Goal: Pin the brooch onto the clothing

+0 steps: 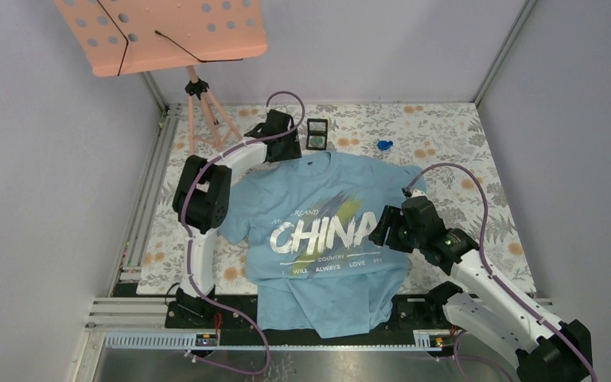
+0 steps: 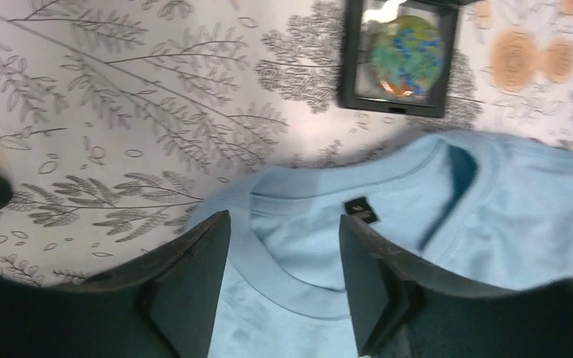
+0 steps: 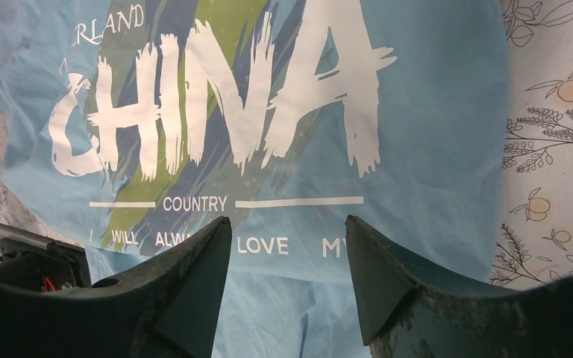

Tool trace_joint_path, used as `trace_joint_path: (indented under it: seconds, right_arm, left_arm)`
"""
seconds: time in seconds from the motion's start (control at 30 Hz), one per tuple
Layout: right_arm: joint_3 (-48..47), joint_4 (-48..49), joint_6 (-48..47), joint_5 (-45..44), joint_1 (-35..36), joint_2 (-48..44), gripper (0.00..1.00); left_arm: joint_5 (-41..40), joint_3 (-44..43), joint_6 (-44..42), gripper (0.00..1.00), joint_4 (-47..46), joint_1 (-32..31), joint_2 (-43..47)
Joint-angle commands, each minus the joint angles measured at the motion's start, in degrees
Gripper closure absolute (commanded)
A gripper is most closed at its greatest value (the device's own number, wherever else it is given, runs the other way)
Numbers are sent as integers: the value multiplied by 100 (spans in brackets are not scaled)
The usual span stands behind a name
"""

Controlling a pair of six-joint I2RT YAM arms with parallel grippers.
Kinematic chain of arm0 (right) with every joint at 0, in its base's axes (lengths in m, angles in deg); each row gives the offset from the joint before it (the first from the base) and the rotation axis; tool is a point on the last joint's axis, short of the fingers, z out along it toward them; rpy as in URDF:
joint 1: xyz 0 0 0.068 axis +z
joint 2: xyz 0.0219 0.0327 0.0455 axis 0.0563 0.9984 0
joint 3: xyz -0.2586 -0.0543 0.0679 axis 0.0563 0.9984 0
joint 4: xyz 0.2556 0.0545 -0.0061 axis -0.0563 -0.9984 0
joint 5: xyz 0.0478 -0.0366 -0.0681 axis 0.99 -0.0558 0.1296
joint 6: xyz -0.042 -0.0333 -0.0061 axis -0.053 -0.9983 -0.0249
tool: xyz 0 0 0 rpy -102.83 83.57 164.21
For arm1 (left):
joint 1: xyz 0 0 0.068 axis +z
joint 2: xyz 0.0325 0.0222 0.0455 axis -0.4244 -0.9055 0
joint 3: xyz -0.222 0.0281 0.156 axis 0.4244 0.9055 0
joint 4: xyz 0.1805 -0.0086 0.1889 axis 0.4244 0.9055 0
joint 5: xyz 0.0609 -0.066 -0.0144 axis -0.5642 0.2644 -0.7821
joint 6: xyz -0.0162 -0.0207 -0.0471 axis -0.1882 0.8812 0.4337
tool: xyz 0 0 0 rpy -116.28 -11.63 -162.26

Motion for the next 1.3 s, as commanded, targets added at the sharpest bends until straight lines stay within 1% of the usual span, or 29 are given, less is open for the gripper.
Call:
trace_joint_path:
  seconds: [0.0, 0.07, 0.23, 0.3, 0.37, 0.47, 0.6, 0.73, 0.8, 0.9, 0.97, 1.07, 1.2, 1.27]
  right_arm:
    - [19, -10, 104, -117, 37, -191, 34]
    - [53, 7, 135, -92, 36, -335, 34]
    - [240, 62, 227, 0, 37, -736, 34]
    - [290, 65, 232, 38, 37, -857, 33]
    - [339, 63, 220, 52, 37, -969, 33]
    - [378, 67, 191, 36, 37, -1089, 33]
    - [430, 191, 172, 0, 37, -1133, 32]
    - [376, 431, 137, -57, 37, -957, 32]
    - [225, 617, 44, -132, 28, -690, 33]
    - [-182, 953, -330, -165, -15, 69, 33]
    - [-719, 1130, -590, -84, -133, 739, 33]
    - [-1499, 1507, -862, 334, -366, 1824, 34]
    - [-2689, 1791, -954, 783, -524, 3256, 35]
    - [-3298, 1858, -855, 1076, -638, 4030, 37]
  left_arm:
    - [559, -723, 527, 37, -254, -24, 133]
    - [611, -1112, 807, 35, -205, -24, -203]
    - [631, -1784, 1501, 35, -345, -33, -790]
    - [719, -1814, 1783, 36, -679, -25, -930]
    - [804, -2038, 2002, 39, -698, -32, -1136]
    - [879, -2599, 2082, 40, -392, -57, -1484]
    - [815, -2736, 2101, 42, -368, -110, -1642]
    - [780, -2801, 2126, 46, -299, -118, -1741]
    - [813, -2717, 2097, 46, -374, -127, -1678]
    - [810, -2376, 1984, 46, -610, -138, -1426]
    - [775, -2225, 1841, 45, -656, -130, -1280]
    - [764, -2055, 1550, 44, -698, -93, -1088]
    - [765, -2061, 1525, 43, -525, 89, -1057]
    - [809, -2004, 1567, 43, -511, 166, -1059]
